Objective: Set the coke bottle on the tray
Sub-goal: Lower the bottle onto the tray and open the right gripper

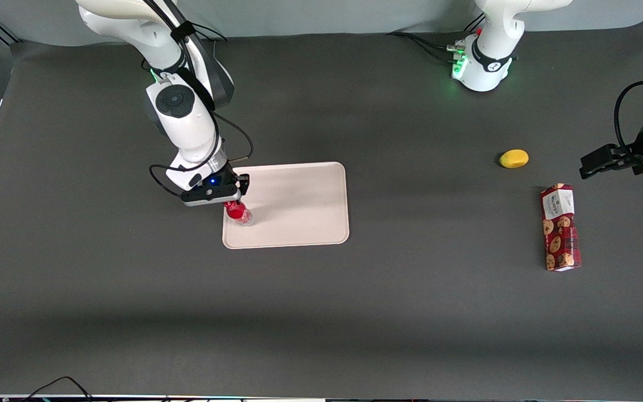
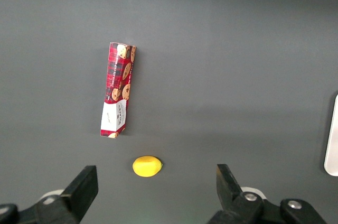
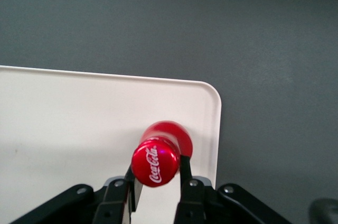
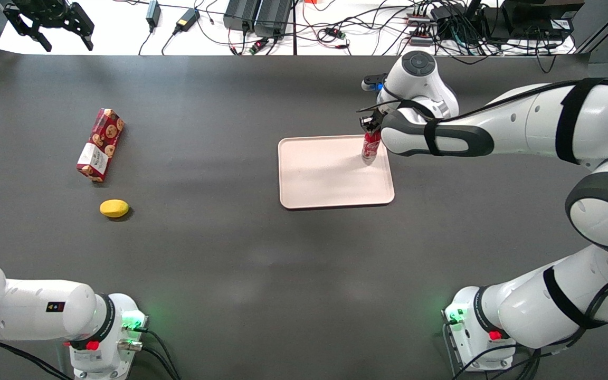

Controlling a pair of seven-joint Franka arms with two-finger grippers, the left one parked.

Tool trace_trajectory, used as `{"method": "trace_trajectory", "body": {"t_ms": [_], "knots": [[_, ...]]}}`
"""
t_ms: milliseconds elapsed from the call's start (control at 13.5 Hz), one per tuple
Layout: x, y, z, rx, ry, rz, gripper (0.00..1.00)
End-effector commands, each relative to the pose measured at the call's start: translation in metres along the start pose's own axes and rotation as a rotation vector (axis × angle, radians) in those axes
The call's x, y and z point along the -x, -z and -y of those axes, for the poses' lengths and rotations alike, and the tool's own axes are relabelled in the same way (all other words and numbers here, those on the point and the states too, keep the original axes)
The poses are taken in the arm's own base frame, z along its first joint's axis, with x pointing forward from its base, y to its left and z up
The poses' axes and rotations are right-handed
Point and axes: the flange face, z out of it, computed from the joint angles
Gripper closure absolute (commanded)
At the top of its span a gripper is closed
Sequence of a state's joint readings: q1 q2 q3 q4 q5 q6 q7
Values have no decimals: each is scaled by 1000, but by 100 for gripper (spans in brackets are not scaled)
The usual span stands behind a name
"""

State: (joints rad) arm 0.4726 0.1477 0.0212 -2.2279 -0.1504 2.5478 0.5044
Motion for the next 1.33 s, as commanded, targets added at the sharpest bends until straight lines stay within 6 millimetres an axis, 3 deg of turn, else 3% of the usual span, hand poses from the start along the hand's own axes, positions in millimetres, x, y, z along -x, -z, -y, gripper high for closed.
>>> {"method": "trace_trajectory", "body": {"t_ms": [0,222,295,369,443,517,1034,1256], "knots": [[-2,-4,0,4,-15,-26,100],[-1,-7,0,7,-15,-19,100],[-1,-9,0,7,-15,-18,80],[-2,-9,-1,8,-16,-18,22],[-2,-9,-1,8,-15,-17,5],[-2,-9,-2,10,-16,-15,0],[-9,-1,-8,11,-38,-24,0],[-39,47,-15,51,-73,10,0]]}}
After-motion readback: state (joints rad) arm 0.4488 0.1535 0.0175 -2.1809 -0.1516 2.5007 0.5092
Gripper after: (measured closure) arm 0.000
